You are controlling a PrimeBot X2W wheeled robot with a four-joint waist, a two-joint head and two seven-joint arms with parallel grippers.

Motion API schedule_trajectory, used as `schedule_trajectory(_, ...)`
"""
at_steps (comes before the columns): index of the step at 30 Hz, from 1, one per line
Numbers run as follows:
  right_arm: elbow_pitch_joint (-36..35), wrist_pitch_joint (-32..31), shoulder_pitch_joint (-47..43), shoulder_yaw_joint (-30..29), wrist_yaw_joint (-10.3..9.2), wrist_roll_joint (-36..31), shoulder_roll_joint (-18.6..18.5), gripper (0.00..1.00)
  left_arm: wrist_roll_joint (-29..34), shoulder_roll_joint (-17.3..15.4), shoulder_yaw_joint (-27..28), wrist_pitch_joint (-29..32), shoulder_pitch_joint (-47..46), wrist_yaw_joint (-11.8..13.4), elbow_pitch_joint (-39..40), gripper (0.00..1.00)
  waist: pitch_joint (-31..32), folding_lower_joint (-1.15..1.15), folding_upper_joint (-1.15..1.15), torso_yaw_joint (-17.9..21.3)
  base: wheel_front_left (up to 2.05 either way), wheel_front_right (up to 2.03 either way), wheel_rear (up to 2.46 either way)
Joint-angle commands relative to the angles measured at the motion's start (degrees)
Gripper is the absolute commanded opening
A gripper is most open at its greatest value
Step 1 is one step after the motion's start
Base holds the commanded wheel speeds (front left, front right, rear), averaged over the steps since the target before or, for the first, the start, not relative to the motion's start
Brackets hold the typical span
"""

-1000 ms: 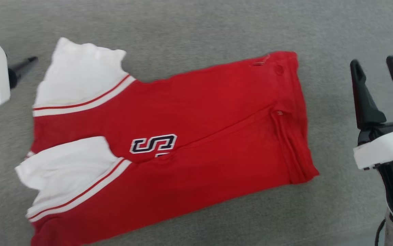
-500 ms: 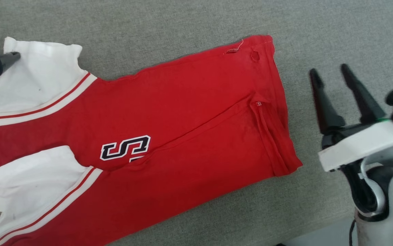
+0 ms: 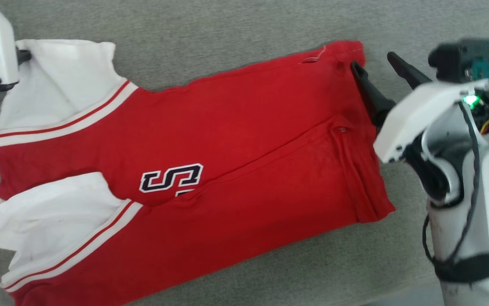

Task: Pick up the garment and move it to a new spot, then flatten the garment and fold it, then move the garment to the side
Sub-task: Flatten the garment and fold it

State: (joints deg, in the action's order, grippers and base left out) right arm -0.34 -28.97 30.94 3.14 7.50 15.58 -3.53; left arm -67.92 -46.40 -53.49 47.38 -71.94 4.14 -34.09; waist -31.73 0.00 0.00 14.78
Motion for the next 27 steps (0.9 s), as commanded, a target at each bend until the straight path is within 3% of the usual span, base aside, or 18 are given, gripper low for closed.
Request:
schedule_trajectory(1, 3.4, -2.9, 3.6, -0.2, -0.01, -0.2, -0.5, 1.00, 0.1, 2.7, -2.4, 0.8, 3.0, -0.8, -1.3, 0.00, 0.1, 0.00, 0.00, -1.2, 0.00, 0.00, 0.00)
schedule_trajectory(9, 16.2, -12.5, 11.7, 1.0, -0.02, 0.0, -3.2, 1.00, 0.3, 5.6, -2.1, -0.9, 1.2, -2.2, -3.3, 0.00, 0.3, 0.00, 0.00, -3.5, 0.00, 0.00, 0.00)
schedule_trajectory(15, 24.0, -20.3, 13.6, 5.7, 0.08, 4.0, -3.5, 1.00, 0.1, 7.4, -2.0, -2.0, 0.6, -3.3, -4.7, 0.00, 0.3, 0.00, 0.00, -4.7, 0.00, 0.00, 0.00)
schedule_trajectory(16, 24.7, -21.3, 13.7, 6.7, 0.14, 4.7, -3.7, 0.87, 0.1, 7.7, -2.1, -2.2, 0.6, -3.6, -4.9, 0.00, 0.3, 0.00, 0.00, -4.8, 0.00, 0.00, 0.00)
schedule_trajectory(17, 25.1, -21.6, 14.0, 7.4, 0.14, 4.8, -4.2, 0.25, -0.1, 8.0, -1.9, -2.5, 0.6, -3.8, -5.1, 0.00, 0.3, 0.00, 0.00, -4.9, 0.00, 0.00, 0.00)
schedule_trajectory(18, 25.4, -21.4, 14.4, 8.0, 0.14, 4.8, -5.0, 0.00, 0.0, 8.1, -1.8, -2.9, 0.5, -3.9, -5.3, 0.00, 0.3, 0.00, 0.00, -5.1, 0.00, 0.00, 0.00)
schedule_trajectory(27, 22.6, -15.2, 13.9, 7.0, -0.02, 5.9, -9.8, 0.00, 0.0, 7.5, -0.5, -5.0, -1.1, -5.5, -4.5, 0.00, 3.4, 0.00, 0.00, -7.5, 0.00, 0.00, 0.00)
